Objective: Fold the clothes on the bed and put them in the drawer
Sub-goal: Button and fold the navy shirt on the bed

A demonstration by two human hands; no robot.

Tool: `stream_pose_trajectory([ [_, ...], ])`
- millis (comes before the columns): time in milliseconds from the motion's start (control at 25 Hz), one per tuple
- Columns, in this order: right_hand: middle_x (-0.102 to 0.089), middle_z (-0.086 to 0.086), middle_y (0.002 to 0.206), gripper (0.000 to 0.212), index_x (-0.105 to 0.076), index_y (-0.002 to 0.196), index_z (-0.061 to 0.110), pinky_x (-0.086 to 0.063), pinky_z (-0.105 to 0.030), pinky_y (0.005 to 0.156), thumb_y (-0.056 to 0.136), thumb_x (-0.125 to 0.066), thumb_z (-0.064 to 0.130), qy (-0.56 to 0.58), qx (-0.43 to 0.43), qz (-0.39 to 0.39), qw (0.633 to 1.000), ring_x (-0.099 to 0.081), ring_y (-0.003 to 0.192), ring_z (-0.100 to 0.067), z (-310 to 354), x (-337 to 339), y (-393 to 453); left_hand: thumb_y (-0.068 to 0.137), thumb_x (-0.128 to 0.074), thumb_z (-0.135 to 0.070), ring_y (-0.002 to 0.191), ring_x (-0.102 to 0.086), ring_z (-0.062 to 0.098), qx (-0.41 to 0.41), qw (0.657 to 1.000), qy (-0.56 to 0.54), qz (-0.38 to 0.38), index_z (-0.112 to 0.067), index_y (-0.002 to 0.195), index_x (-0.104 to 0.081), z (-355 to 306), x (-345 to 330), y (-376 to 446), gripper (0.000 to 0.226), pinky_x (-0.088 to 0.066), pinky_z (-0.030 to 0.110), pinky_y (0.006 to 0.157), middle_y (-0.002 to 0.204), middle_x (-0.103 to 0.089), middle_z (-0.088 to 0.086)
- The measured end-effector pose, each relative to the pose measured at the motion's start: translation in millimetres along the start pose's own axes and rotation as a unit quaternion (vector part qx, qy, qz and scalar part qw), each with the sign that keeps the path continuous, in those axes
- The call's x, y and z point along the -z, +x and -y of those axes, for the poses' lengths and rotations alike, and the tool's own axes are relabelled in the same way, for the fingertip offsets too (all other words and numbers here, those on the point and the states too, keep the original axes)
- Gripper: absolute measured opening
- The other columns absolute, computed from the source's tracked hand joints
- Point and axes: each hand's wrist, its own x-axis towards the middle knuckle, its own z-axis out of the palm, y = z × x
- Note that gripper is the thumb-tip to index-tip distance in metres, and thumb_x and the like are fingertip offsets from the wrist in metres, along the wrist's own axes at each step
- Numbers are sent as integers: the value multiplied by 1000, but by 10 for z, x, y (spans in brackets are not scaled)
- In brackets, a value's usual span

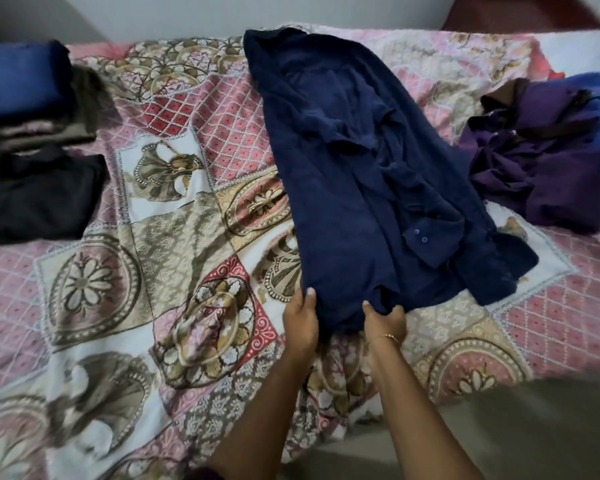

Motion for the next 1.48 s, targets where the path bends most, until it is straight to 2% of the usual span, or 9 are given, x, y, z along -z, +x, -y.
stream_pose_trajectory([
  [120, -53, -13, 126, 49, -40, 130, 4, -45, -46, 96, 87, -62, 11, -35, 22, 66, 997, -52, 112, -35, 26, 232, 25, 101, -37, -21, 81, -48, 16, -10, 996, 30, -87, -8, 84, -51, -66, -113, -188, 26, -37, 15, 59, 83, -52, 2],
  [200, -51, -9, 122, 48, -38, 129, 6, -45, -46, 96, 87, -61, 12, -35, 41, 88, 995, -52, 110, -33, 68, 376, 159, 99, -43, -24, 80, -54, 11, -10, 998, 0, -63, -18, 83, -52, -154, -216, -281, 20, -44, 15, 66, 86, -56, -5],
  [360, -56, -19, 120, 39, -42, 117, 10, -48, -45, 90, 85, -63, 19, -19, 23, 9, 1000, -57, 100, -34, 177, 482, 459, 84, -67, -8, 89, -65, 23, 56, 998, -11, -6, -9, 101, -63, -9, -244, -250, 17, -53, 29, 71, 98, -69, 8],
  [560, -33, -21, 135, 45, -49, 128, 14, -40, -44, 101, 87, -63, 22, -162, 64, -46, 984, -44, 116, -40, 371, 869, 889, 82, -62, -1, 86, -63, 30, 113, 984, -51, -128, -7, 84, -65, 244, -304, -193, 6, -49, 40, 74, 89, -66, 17],
  [920, -24, -18, 135, 56, -46, 136, 17, -34, -34, 105, 83, -67, 16, -318, 184, 97, 925, -40, 112, -36, 506, 1263, 1215, 95, -48, -1, 83, -61, 29, 106, 979, 7, -177, 4, 109, -57, 133, -557, -429, 18, -52, 36, 75, 94, -64, 18],
  [1080, -24, -15, 135, 56, -45, 137, 19, -36, -36, 105, 85, -64, 15, -283, 130, 119, 943, -42, 113, -37, 685, 1233, 1206, 94, -45, 4, 74, -60, 30, 128, 968, -36, -211, 3, 103, -54, 58, -472, -462, 13, -58, 35, 61, 86, -60, 18],
  [1240, -31, -15, 133, 57, -39, 140, 27, -38, -40, 95, 88, -59, 21, -342, 176, 74, 920, -37, 114, -37, 800, 1310, 1261, 78, -56, -5, 97, -55, 38, 134, 902, 183, -366, 6, 114, -51, 61, -634, -397, 38, -48, 47, 84, 106, -54, 24],
  [1320, -44, -18, 118, 39, -58, 123, 20, -40, -42, 85, 84, -59, 17, -352, 278, 7, 894, -41, 105, -38, 801, 1383, 1340, 80, -63, -13, 113, -45, 40, 73, 842, 354, -400, 0, 125, -46, -13, -969, -344, 50, -40, 48, 94, 124, -45, 23],
  [1480, -54, -22, 89, 12, -68, 78, 8, -41, -43, 62, 66, -67, 5, -294, 463, -57, 834, -51, 81, -43, 967, 1417, 1581, 83, -64, -22, 116, -46, 31, -90, 863, 429, -253, -11, 115, -59, -213, -1597, -23, 34, -38, 41, 94, 119, -53, 12],
])
